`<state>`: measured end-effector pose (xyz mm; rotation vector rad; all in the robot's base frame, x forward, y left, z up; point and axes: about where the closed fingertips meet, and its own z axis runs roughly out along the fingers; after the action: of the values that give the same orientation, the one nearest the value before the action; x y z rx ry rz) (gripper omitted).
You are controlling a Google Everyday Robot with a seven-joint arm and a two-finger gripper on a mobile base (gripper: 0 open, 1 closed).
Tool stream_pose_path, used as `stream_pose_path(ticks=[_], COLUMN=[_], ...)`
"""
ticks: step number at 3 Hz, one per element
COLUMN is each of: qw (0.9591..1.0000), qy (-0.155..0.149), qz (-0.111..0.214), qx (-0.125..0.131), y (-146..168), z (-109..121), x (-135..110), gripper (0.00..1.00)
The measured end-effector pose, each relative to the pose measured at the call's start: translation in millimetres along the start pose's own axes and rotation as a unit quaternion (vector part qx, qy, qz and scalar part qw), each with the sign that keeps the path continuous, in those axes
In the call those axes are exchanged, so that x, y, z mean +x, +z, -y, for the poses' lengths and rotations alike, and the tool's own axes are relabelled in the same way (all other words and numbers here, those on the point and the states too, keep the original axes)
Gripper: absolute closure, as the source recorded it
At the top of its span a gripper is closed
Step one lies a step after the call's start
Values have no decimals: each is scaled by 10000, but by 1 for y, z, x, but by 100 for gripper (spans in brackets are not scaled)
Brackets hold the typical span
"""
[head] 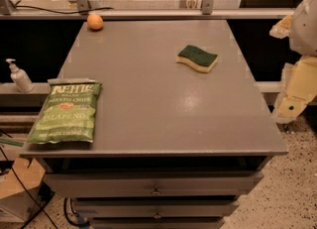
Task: Move orange near green jalapeno chip bag
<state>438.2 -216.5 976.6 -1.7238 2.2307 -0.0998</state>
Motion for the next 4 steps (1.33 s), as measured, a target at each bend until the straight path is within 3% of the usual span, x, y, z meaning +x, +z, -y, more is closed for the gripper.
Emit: stream_pose_path(ticks=[1, 2, 3, 4], qw=[10000, 9994, 9940, 9918], qy=[0, -56, -221, -240], qz=[0, 317, 1068, 1254], qx=[0, 139, 90, 34], y=[0, -2, 1, -1], z=[0, 7, 14, 10], x=[0, -13, -39, -49], gripper=[0, 0, 0, 0])
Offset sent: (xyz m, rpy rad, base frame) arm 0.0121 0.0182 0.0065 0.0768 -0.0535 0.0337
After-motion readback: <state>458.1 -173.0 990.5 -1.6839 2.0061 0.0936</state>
